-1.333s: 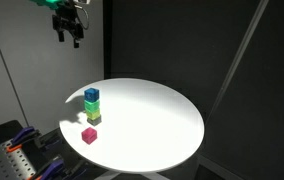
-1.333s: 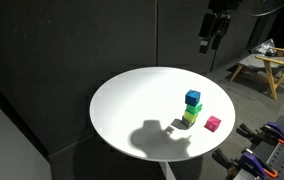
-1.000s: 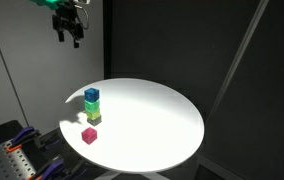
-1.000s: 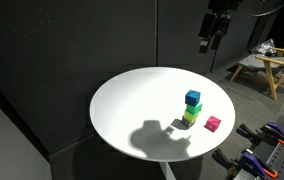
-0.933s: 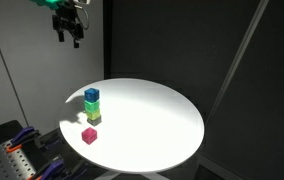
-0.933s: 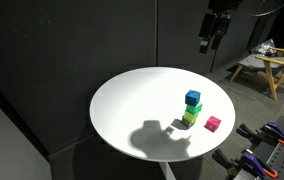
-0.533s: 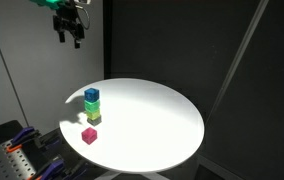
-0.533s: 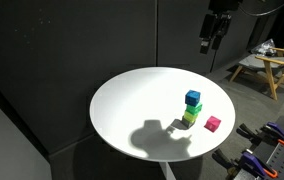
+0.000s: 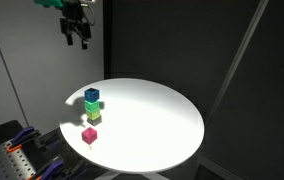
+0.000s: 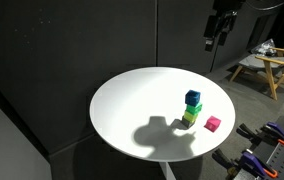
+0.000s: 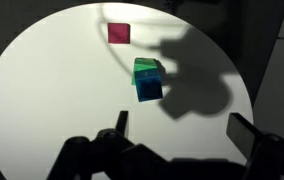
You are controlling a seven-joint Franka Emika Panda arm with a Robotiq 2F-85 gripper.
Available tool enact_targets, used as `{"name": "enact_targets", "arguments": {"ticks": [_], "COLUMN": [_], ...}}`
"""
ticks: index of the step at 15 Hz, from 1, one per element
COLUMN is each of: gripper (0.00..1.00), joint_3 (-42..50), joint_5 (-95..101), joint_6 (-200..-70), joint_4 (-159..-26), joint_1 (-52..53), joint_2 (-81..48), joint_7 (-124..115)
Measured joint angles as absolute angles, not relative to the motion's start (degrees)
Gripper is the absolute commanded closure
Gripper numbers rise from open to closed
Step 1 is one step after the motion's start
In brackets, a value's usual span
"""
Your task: Put the pink block on the blue block
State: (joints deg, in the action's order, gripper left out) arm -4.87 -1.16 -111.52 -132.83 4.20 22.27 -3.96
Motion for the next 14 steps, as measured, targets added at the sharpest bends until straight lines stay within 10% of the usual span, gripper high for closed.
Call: {"name": "enact_targets", "arguments": {"ticks": [14], "gripper": [0.00], "joint_3": [-3.66], "joint_5": [1.80], "joint_6": [-111.55], "joint_4": [-137.12], "joint_1": [0.23], "joint_2": [23.35], "joint_7": [-7.55]}}
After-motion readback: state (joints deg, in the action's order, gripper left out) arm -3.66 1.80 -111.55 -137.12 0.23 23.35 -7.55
